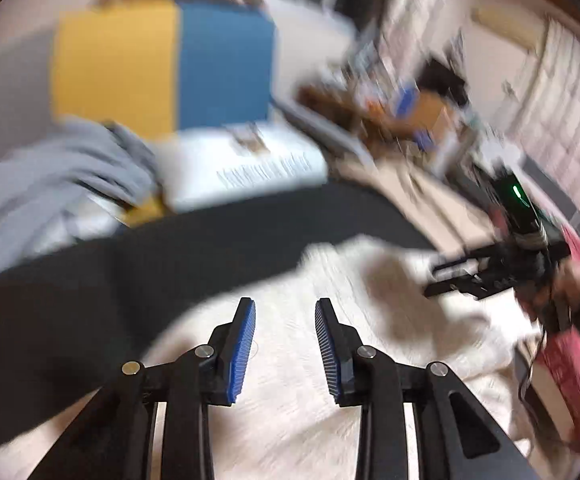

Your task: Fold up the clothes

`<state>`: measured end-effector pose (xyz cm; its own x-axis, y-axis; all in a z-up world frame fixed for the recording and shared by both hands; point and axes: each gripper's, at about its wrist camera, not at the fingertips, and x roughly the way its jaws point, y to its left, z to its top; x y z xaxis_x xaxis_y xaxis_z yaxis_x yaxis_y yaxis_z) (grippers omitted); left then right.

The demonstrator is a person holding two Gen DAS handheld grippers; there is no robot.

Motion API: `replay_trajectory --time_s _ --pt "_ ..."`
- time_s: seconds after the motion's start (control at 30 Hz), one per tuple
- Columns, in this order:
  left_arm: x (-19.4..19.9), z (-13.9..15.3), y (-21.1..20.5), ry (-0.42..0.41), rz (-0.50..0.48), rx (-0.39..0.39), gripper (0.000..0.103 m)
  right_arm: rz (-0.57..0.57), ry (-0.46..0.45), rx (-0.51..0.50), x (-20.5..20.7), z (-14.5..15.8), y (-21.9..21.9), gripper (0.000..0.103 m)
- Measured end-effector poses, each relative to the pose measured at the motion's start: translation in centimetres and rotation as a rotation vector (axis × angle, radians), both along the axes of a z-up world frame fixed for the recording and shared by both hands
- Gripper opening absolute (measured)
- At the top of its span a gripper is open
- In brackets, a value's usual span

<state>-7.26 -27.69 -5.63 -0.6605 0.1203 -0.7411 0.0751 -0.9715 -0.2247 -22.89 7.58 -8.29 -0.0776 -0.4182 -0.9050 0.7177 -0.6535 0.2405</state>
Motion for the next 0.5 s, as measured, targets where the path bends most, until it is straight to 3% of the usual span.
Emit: replay_trajectory --time_s 0.1,0.13,0.23,0.33,0.4,0.5 --pt "-2.7 -4.9 0.3 -0.159 -0.027 -0.001 0.030 0.070 0.029 0.194 -1.3 -3.9 -2.1 0.068" --pt "-2.1 -5.4 -0.1 -0.131 -0.024 0.003 0.026 0.089 0.065 0.193 -1.1 -4.4 -2.7 0.077" --pt "0.6 -6.0 -1.6 -0.085 0.010 -0.002 0.026 0.162 0.175 0.175 0.5 -4.5 -5.1 0.080" --pt "3.2 -6.2 -4.0 -0.080 0.086 -0.089 0.027 0.193 0.233 0.092 1.6 -4.9 -8.0 0.089" --pt "4.7 -6.4 -7.0 -0.061 0.127 -0.051 0.013 0.162 0.242 0.015 1.5 -5.1 -10.3 0.094" --pt "5.6 -6.3 -10.4 -0.059 0.203 -0.089 0.012 0.124 0.281 -0.060 2.1 -5.5 -14.6 0.103"
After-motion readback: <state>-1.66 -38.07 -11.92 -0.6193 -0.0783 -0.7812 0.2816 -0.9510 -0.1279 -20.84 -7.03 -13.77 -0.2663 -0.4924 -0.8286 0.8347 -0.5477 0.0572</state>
